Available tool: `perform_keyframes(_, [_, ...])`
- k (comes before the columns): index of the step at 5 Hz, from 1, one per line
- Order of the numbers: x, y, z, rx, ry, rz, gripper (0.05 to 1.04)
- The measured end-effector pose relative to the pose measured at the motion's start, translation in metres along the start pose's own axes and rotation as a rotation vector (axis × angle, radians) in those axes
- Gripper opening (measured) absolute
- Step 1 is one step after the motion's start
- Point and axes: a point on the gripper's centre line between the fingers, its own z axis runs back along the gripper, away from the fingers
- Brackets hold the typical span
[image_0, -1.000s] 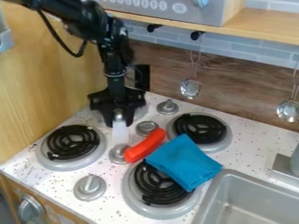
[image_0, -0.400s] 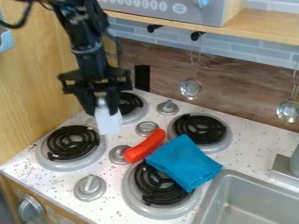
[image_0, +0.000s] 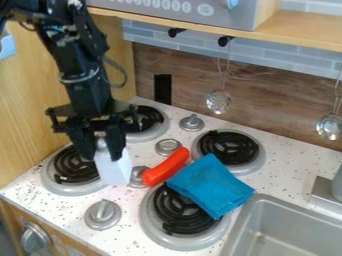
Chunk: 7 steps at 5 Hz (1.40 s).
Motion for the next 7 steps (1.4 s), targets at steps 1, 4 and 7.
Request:
perform_keyframes(1, [-0.015,-0.006,-0.010,-0.006,0.044,-0.046,0.539])
perform_keyframes(4, [-0.045,-0.054,-0.039,-0.005,0.189,-0.175,0.539])
perform_keyframes(7, [-0.064,-0.073,-0.071,0.048,0.271,-0.227,0.539])
